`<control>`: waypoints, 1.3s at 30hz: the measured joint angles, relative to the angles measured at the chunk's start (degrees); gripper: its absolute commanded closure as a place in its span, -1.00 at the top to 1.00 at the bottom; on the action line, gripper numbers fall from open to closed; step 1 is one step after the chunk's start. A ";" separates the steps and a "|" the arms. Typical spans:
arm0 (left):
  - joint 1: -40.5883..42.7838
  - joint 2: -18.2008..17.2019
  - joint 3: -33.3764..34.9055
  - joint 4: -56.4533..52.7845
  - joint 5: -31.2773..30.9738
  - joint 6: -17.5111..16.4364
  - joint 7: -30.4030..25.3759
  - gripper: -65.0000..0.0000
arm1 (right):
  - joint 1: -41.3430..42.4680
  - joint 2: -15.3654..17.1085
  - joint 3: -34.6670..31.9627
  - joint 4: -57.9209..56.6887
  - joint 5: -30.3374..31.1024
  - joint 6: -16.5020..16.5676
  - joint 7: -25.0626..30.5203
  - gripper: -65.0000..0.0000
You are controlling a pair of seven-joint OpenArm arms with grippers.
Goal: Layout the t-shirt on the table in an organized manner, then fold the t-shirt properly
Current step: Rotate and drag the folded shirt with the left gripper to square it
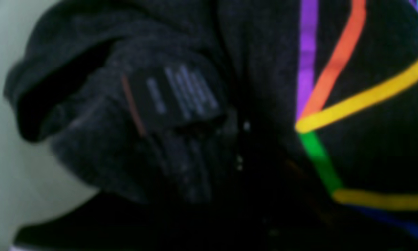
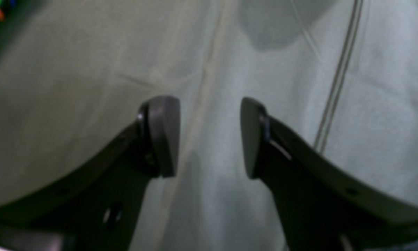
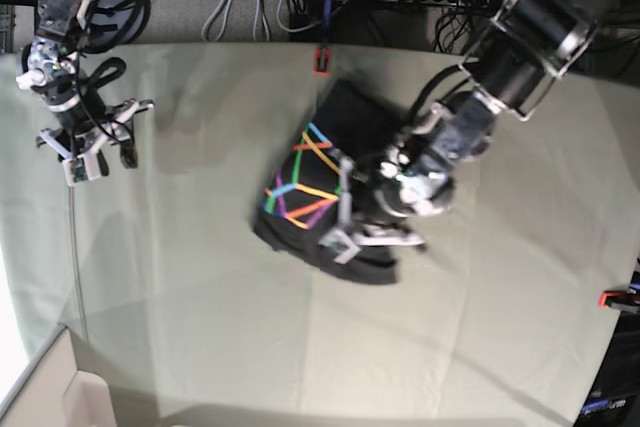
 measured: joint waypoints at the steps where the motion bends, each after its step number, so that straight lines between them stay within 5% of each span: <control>1: -0.44 -0.04 2.16 -0.02 0.98 -0.20 -1.77 -1.00 | -0.02 0.20 0.07 0.00 0.02 0.00 0.09 -0.13; 4: -1.53 0.20 8.52 -0.46 2.32 -0.79 -8.50 -1.00 | -0.04 0.26 0.11 0.00 -0.15 0.00 -0.17 -0.13; 8: -3.45 0.57 12.57 -0.57 2.27 -11.23 -16.11 -1.00 | 0.07 0.24 0.11 0.00 -0.02 0.00 0.02 -0.13; 12: -3.69 3.93 12.63 -2.84 2.80 -16.92 -16.41 -1.00 | 0.11 0.61 0.07 0.00 -0.07 0.02 -0.04 -0.13; 24: -11.28 9.44 12.96 -16.04 2.45 -18.14 -16.26 -0.94 | -0.04 1.05 0.07 0.00 -0.17 0.00 -0.04 -0.13; 32: -13.86 10.36 12.94 -16.00 3.96 -17.40 -16.81 0.23 | 0.11 1.05 0.07 0.00 -0.17 0.00 -0.02 -0.13; 39: -14.53 10.29 12.59 -15.39 16.41 -17.46 -16.94 0.57 | 0.11 1.05 -0.04 0.00 -0.15 0.00 0.00 -0.13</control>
